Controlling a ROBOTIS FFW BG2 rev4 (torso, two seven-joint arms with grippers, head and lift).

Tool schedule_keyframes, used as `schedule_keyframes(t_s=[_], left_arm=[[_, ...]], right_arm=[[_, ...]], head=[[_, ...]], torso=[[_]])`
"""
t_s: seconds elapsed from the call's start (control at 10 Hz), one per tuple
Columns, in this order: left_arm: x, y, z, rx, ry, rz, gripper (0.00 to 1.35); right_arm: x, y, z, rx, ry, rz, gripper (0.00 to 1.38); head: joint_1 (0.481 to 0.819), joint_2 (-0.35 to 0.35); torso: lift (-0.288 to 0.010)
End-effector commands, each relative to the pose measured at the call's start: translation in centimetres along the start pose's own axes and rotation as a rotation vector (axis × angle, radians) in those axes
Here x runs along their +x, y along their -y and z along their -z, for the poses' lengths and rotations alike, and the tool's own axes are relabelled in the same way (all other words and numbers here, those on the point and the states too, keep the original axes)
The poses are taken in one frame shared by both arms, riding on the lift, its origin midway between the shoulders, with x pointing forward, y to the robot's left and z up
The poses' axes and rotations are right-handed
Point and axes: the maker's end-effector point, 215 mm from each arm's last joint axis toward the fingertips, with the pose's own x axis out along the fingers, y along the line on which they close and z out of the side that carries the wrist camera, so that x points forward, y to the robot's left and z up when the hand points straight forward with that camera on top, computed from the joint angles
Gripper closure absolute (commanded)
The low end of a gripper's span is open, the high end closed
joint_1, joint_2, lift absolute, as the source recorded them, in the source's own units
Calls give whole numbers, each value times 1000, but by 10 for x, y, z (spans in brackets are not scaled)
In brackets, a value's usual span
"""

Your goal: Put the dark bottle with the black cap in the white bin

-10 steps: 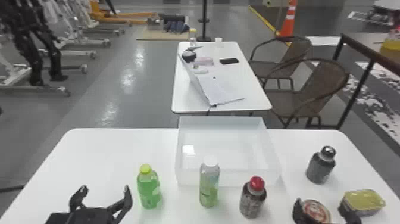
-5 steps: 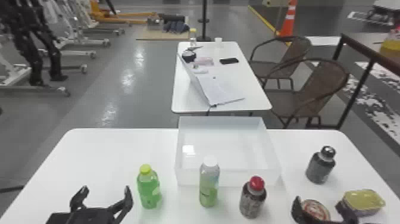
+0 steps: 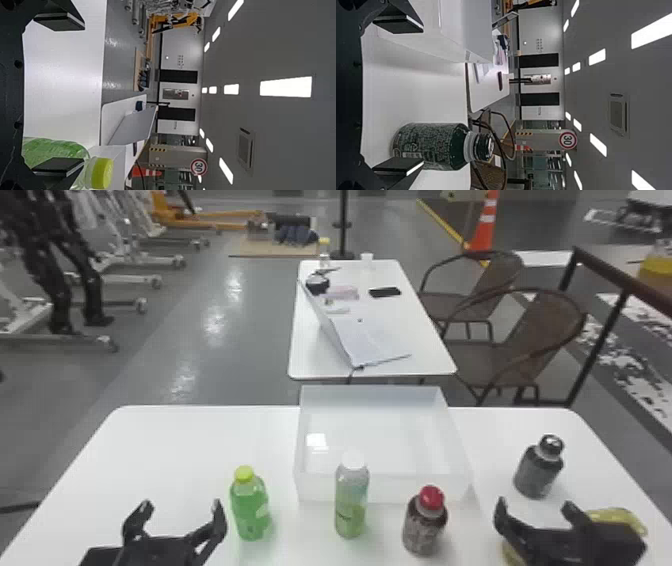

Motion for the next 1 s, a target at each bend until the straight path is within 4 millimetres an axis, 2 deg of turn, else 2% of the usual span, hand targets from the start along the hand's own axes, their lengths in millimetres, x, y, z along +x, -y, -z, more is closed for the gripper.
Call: schedule_keyframes(t_s=[0.0,0.5,0.7,0.9], left_arm=[[1,2,-1,-7,6,0,104],[1,3,0,-18,10,-1,104],[1,5,-1,-20,13,1,104],[0,6,-1,-25,16,1,104]], right_arm=[[16,14,-1,-13,12,26,119],[44,68,-10,-32,58,184,119],[54,75,-14,-28,79,206,119],[65,71,-10,-25,81,216,119]], head=[[549,0],[549,0],[549,0],[549,0]], torso=[[-100],[-100],[-100],[-100]])
